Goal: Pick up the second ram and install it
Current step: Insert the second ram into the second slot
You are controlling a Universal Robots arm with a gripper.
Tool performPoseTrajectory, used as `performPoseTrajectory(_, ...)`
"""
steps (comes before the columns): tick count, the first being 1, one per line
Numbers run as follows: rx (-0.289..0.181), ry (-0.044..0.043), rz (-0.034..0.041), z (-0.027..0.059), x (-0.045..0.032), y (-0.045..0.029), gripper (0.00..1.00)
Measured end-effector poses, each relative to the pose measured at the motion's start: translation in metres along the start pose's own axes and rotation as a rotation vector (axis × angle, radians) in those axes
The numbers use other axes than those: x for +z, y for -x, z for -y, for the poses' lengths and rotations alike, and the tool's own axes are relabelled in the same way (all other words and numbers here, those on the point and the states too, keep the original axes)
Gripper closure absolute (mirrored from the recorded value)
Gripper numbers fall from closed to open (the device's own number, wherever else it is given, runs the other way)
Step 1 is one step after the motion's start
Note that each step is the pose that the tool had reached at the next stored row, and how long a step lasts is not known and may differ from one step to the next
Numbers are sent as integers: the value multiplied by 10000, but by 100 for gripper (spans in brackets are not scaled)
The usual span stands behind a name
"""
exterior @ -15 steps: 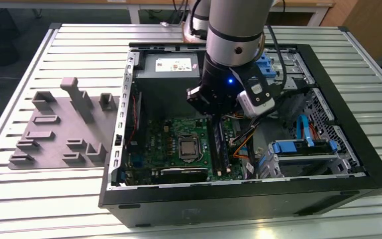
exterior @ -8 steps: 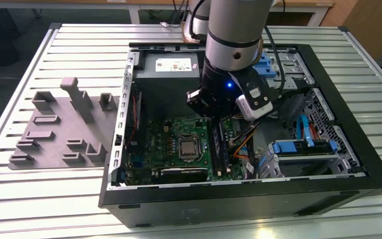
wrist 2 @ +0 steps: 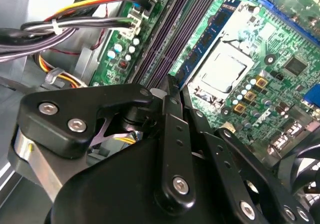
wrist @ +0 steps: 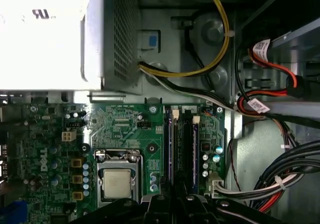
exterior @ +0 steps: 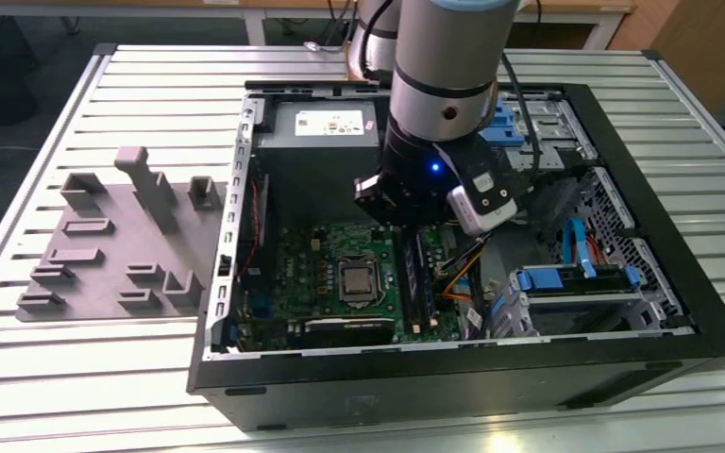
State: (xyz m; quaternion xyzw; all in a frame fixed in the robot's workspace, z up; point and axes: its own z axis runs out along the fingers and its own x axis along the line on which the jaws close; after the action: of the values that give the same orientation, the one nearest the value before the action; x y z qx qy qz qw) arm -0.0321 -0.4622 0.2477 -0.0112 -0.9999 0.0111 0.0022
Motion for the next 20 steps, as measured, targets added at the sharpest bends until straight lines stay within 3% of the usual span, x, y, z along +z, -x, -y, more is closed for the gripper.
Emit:
performPoseTrajectory(8, 3, 200, -6, 108, 68, 7, 86)
performPoseTrajectory(14, 8, 204, -6, 109, 77, 9, 86)
performPoseTrajectory(20, 60, 229, -6, 107, 171, 16, 86)
